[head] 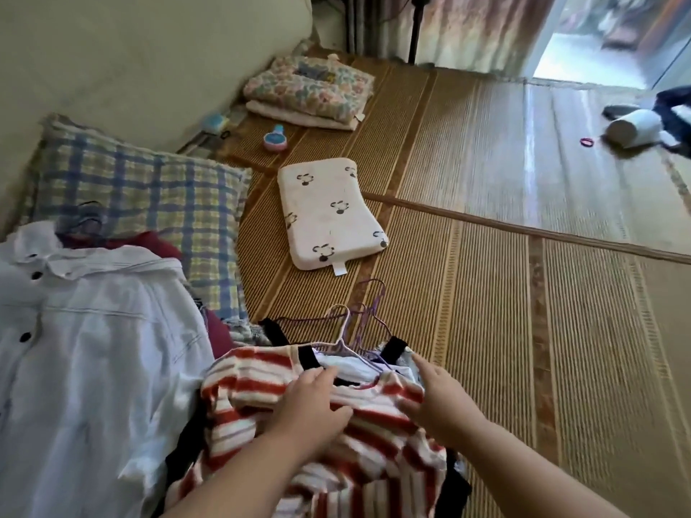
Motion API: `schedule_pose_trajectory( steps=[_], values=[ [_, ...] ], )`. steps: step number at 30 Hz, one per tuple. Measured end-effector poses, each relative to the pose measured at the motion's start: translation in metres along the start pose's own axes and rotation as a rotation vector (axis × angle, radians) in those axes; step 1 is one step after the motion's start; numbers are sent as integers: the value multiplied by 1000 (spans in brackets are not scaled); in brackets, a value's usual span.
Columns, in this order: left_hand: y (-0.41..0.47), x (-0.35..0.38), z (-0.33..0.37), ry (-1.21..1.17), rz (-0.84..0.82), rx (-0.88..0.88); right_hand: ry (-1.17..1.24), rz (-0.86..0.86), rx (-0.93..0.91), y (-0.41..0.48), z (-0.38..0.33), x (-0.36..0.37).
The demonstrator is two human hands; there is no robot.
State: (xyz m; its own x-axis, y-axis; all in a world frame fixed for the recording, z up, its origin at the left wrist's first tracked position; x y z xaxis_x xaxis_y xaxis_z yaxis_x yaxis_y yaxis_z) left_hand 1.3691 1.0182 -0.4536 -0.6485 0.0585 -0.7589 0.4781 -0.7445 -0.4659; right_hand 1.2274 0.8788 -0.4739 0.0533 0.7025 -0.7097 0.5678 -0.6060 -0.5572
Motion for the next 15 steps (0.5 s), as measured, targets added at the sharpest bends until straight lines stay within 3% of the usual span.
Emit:
schedule_pose_trajectory(
  steps=[6, 11, 15],
  values=[
    [70, 35, -34, 3, 17, 24, 0, 96, 120, 94, 22, 45],
    [74, 42, -48, -5, 57, 38, -118, 40, 180, 121, 19, 57],
    [59, 19, -36, -39, 162, 78, 27, -134, 123, 119, 11, 56]
  ],
)
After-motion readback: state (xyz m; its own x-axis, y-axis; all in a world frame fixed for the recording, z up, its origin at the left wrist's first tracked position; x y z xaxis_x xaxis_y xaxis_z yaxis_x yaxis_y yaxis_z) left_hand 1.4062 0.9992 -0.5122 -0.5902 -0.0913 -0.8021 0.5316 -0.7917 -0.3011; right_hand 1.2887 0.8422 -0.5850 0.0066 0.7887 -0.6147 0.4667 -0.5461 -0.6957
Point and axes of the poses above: each hand's wrist, its own y-axis towards the middle knuckle, its own x-axis out of the palm, z = x × y, the point moved 10 cm from there along y, towards the middle knuckle, and after that the axes turned 4 degrees about x, right-handed, at the moved point
